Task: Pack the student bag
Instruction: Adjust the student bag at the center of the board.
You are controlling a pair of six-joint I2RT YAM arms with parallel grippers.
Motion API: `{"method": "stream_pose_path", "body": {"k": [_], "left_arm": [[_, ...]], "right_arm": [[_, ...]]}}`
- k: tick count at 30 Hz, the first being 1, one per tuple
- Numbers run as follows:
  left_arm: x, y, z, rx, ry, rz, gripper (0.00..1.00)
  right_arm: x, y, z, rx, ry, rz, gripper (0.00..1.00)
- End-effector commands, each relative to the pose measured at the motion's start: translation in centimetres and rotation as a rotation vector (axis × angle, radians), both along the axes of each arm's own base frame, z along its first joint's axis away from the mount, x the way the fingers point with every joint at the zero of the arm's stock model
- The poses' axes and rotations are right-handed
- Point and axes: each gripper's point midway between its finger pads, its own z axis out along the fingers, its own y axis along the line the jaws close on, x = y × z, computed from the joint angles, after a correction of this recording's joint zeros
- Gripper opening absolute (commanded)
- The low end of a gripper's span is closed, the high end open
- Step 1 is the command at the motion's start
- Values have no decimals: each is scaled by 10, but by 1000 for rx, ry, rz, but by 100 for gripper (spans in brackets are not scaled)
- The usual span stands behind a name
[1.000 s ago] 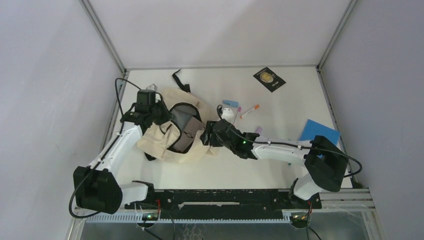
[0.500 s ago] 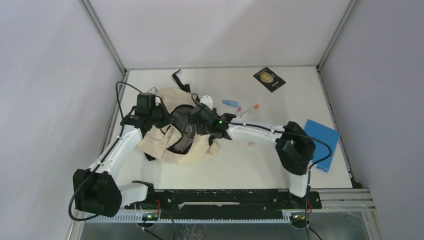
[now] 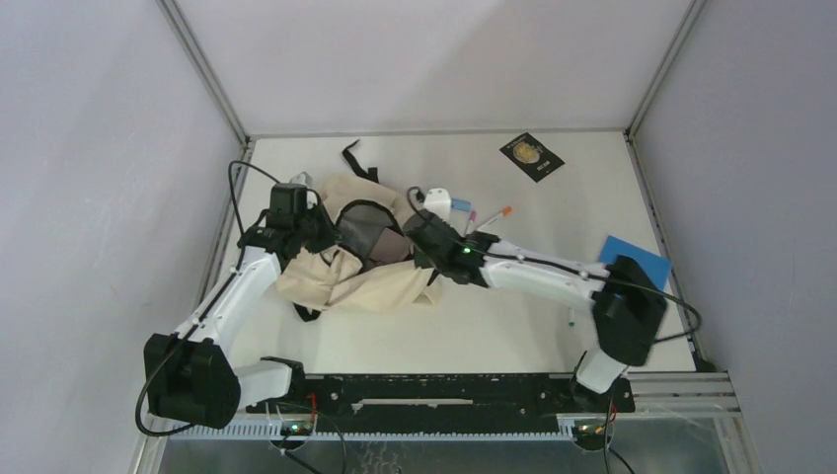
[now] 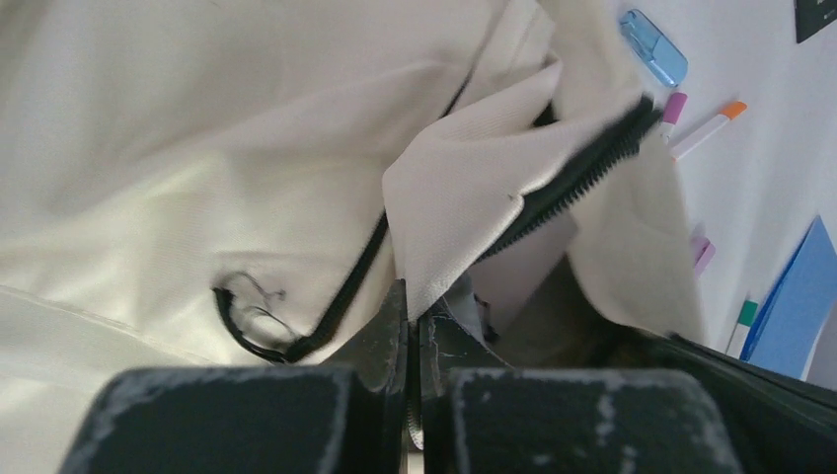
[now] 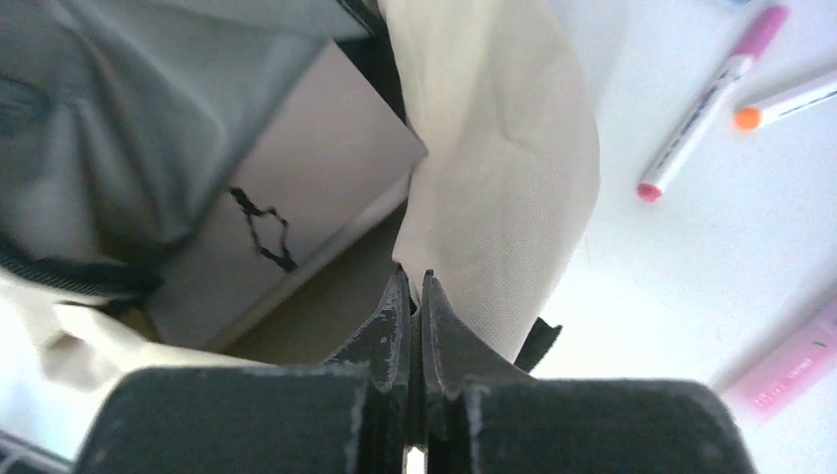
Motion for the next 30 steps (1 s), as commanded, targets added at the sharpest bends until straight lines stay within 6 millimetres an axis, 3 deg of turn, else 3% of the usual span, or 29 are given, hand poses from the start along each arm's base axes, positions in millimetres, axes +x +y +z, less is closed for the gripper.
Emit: {"method": "stream_pose_path", "body": {"k": [1,5,11,15,18,26,28,30], "left_arm": [[-2,9,-5,29,2,25,0],[-2,8,-9,28,16,26,0],[-3,7,-10,25,21,17,0],[-6,3,-9,14,19,-14,0],[-15,2,-7,18,28,-42,0],[-35,3,-6,37,34,-93,0],[-39,4,-7,37,36,-98,0],[-41,4,-8,36,36,-99,0]], "right_arm": [[8,-3,81,282,-234,-81,0],[-7,6,71,378,-219,-69,0],[-18,13,37,428,-154,-106,0],[-19,9,19,337,-151,-66,41],[-20,0,1,227,-96,3,58],[-8,-33,-27,-41,-5,-22,63],[-3,-43,-29,-89,-3,-51,53],[1,-50,-28,-97,-4,-84,29]]}}
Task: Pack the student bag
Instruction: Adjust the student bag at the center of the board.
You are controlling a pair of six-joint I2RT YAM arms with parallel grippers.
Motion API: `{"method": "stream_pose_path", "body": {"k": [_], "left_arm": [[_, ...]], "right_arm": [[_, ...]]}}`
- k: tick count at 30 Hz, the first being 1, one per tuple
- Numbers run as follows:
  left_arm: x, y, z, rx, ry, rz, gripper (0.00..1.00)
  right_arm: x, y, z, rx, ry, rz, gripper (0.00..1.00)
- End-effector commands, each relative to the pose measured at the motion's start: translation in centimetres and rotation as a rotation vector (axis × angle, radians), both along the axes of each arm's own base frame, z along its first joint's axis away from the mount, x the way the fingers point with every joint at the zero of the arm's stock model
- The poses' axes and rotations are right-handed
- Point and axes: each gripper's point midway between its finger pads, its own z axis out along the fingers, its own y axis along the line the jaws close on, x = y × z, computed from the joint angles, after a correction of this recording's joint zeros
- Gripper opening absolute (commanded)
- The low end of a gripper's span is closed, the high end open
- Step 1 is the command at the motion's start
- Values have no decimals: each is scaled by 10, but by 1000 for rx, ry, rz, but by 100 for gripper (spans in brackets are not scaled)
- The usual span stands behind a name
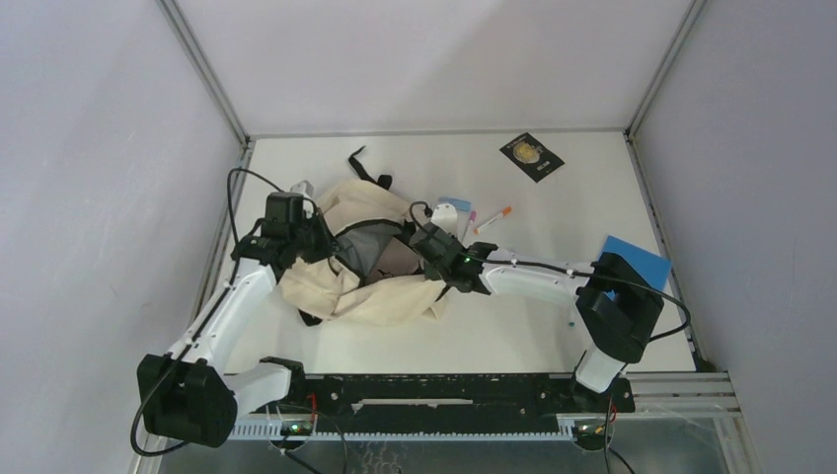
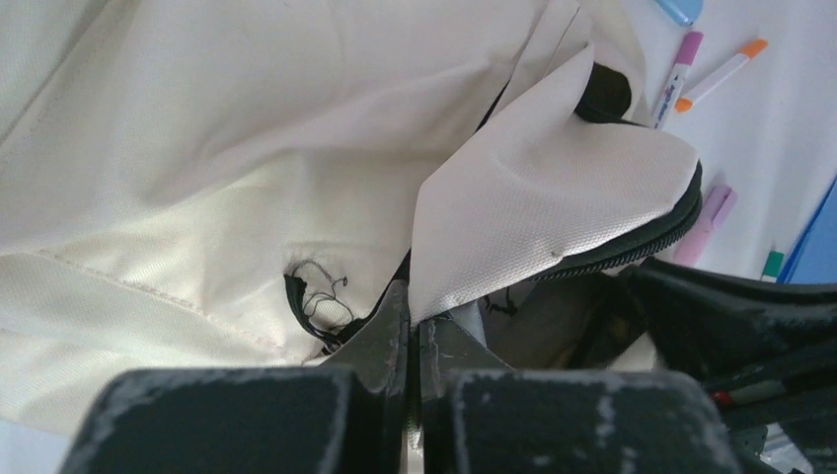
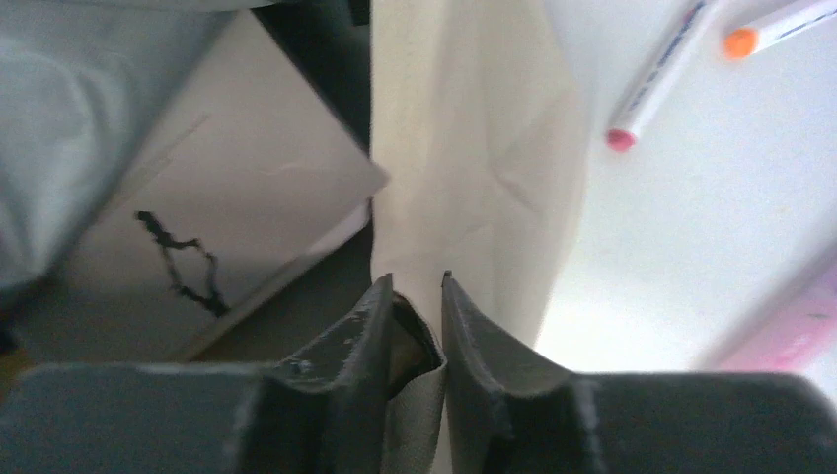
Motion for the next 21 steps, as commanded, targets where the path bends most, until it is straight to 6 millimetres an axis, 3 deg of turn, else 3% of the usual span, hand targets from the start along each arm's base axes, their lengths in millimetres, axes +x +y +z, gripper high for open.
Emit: {"method": "stream_pose_path", "body": {"k": [1,3,4,9,13,17,19,21], "left_arm": [[-17,4,-10,19,25,-31,0],[-18,5,-12,24,30,-30,0],[-19,6,-13,31,33,-26,0],[-19,10,-15,47,31,-11,0],[-20,12,-18,56,37,-4,0],[-21,13,-18,58,33,-3,0],[-21,13,-18,59,33,-1,0],[-21,12,-18,58,32,-9,0]], "right_arm": [[12,-29,7,-92,-9,-79,23],[16,-34,19,-78,-39,-113,6],[17,-35,26,-66,-59,-129,3],[21,-41,67,36,-167,-216,3],[12,-15,97,272,-228,-89,6],[10,-4,111,407,-245,-25,40],[15,-10,94,358,-207,-41,59],[21,-11,83,320,-162,-36,66]]}}
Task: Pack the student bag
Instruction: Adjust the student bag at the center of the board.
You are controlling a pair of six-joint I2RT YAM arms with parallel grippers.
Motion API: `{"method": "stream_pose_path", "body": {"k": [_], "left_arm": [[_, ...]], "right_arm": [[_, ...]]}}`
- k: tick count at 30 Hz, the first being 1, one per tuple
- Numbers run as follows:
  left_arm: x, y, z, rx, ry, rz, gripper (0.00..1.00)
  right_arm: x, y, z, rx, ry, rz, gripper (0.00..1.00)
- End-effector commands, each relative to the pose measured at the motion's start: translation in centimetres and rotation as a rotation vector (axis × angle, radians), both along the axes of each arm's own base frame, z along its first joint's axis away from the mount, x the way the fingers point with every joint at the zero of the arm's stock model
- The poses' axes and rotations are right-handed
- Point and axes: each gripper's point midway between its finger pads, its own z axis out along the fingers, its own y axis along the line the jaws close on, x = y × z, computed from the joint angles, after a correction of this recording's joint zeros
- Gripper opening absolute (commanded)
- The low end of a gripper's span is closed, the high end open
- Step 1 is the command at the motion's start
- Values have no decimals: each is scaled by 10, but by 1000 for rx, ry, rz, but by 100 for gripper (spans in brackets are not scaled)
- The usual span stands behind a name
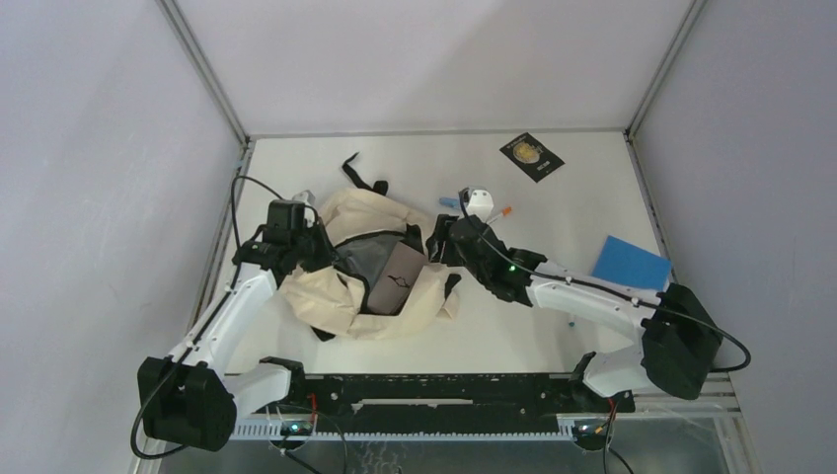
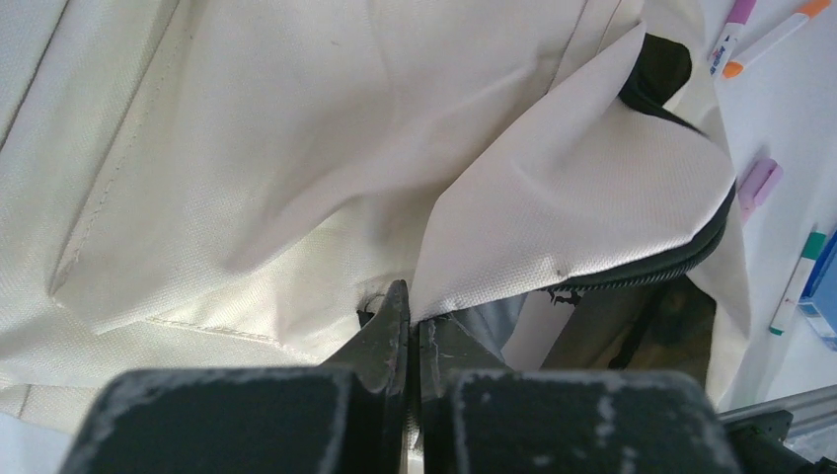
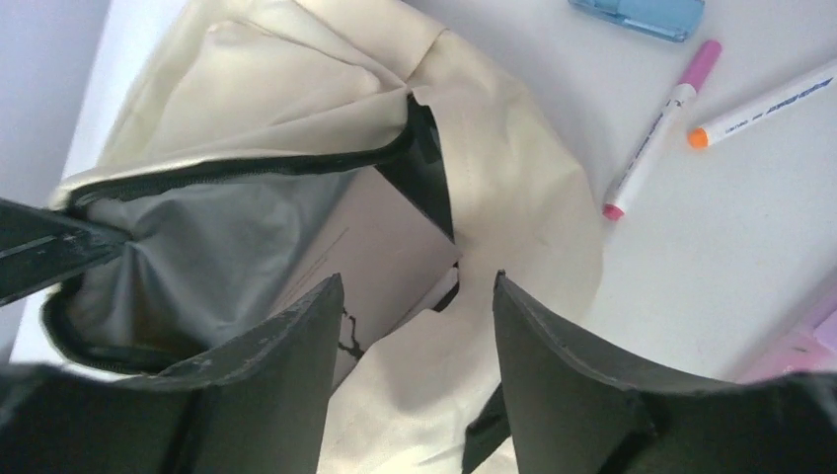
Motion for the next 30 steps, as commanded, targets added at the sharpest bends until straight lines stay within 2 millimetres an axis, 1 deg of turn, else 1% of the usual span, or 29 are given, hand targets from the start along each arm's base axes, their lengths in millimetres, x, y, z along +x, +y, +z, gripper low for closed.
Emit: {"method": "stream_pose_path", "body": {"k": [1,4,5,9,14,16,18,19,20,22,23,25,27,28,30], "left_arm": [[-2,7,1,31,-25,-4,0],[-2,6,0,29,-25,-6,0],[-2,6,0,26,-25,-8,0],[-2,4,-1,16,-21,-12,0],[-1,3,1,10,-30,-15,0],[-1,2,2,8,-31,-14,0],[-1,3,2,11,-32,-11,0],[-1,4,2,15,-36,-8,0],[-1,5,3,19,-39,-2,0],[-1,9,5,34,-44,9,0],[-1,10,5,41,-46,15,0],[0,12,6,48,-50,18,0],[0,13,6,53,-51,22,0],[0,14,6,58,-48,23,0],[0,14,6,64,-48,22,0]], "right_arm": [[17,11,-2,0,28,35,67],[26,18,-21,-120,79,60,71],[30,19,-30,-152,99,53,72],[49,24,-49,-165,132,19,76],[73,28,-77,-217,179,-46,76],[80,21,-99,-288,211,-89,75],[87,16,-110,-319,239,-111,69],[89,14,-112,-328,248,-119,65],[91,11,-111,-332,254,-123,58],[94,7,-100,-324,238,-111,40],[95,6,-89,-326,213,-92,27],[96,7,-64,-322,167,-47,11],[93,3,-37,-322,133,-3,0],[93,2,-25,-319,119,21,0],[89,-7,-12,-324,118,59,0]]}}
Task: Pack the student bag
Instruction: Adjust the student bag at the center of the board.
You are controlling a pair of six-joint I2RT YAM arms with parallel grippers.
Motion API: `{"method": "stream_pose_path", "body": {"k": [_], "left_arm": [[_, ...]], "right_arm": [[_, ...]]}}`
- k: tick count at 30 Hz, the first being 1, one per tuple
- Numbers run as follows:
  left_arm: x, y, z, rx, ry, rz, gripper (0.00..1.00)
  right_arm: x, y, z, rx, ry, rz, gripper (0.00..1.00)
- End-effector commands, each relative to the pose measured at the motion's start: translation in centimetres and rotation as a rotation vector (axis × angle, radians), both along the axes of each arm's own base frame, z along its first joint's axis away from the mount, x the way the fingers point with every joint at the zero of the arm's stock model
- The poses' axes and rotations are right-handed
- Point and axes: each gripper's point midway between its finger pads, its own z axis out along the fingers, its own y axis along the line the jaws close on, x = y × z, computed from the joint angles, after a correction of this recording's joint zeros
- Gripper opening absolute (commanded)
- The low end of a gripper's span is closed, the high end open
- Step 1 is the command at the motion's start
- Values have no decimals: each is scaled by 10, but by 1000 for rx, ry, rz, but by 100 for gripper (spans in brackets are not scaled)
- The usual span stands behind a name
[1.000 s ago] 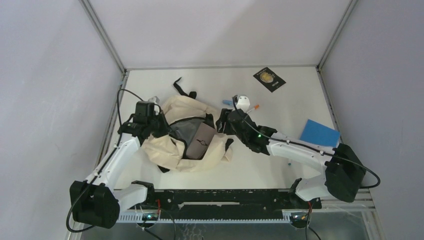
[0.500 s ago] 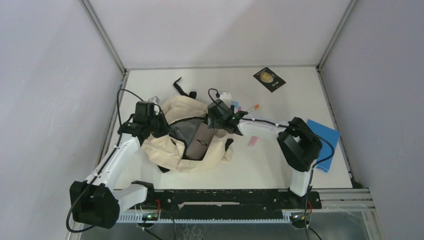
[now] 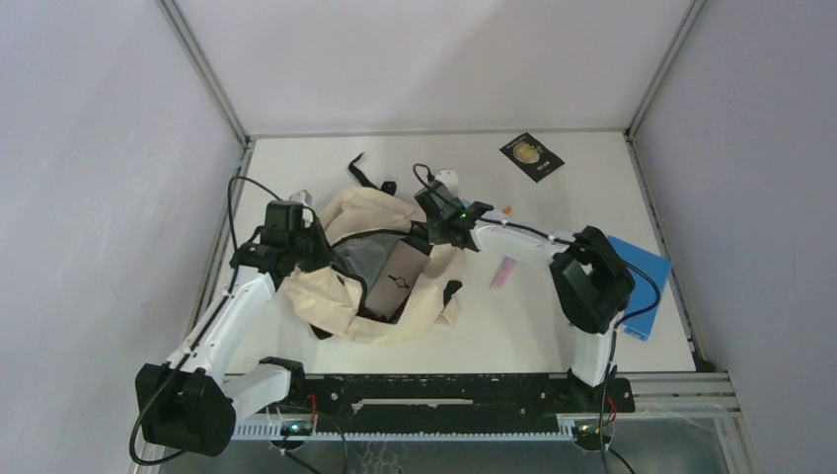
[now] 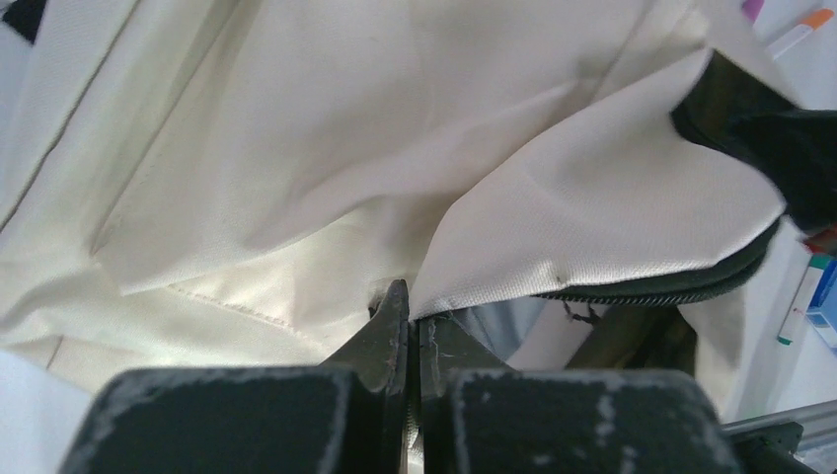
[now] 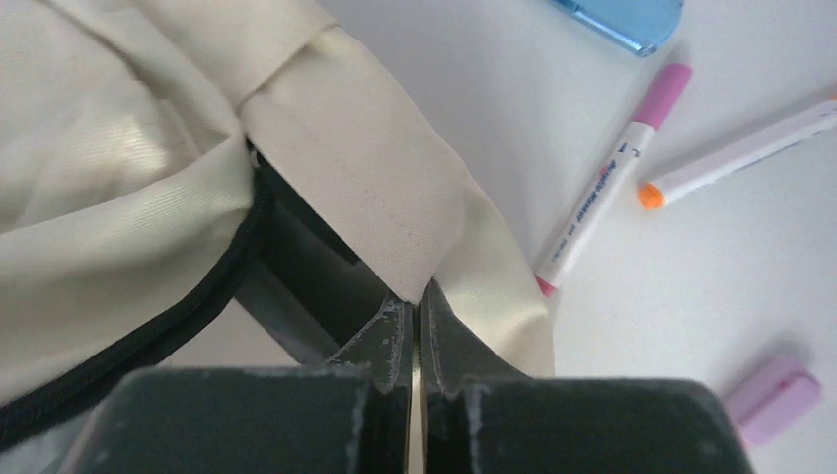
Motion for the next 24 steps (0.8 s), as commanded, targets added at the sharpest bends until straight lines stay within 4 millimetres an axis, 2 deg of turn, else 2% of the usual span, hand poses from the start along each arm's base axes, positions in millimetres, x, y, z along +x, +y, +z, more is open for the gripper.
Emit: {"method": "stream_pose_path", "body": {"k": [1,5,8,12,15,20,22,23,24], "left_arm": [[0,10,1,51,-25,8,0],[-1,13,1,62,-26,13,0],[0,14,1,65,-24,17,0],[0,14,3,71,-24,16,0],[-1,22,4,113,-15,31,0],[-2,34,6,168,-23,60,0],[-2,31,8,152,-28,53,0],[-1,29,9,140,-31,48,0],[1,26,11,128,-38,46,0]], "right_arm": [[7,-13,84,51,-102,114,0],[-1,-26,86,220,-6,230,0],[-12,-23,88,334,59,352,0],[-20,-26,81,304,84,432,2],[-13,-43,77,260,80,386,7],[-16,-46,91,290,37,454,5],[-17,-42,96,314,28,464,15],[-18,-38,97,329,31,471,25],[-21,-33,99,347,35,477,40]]}}
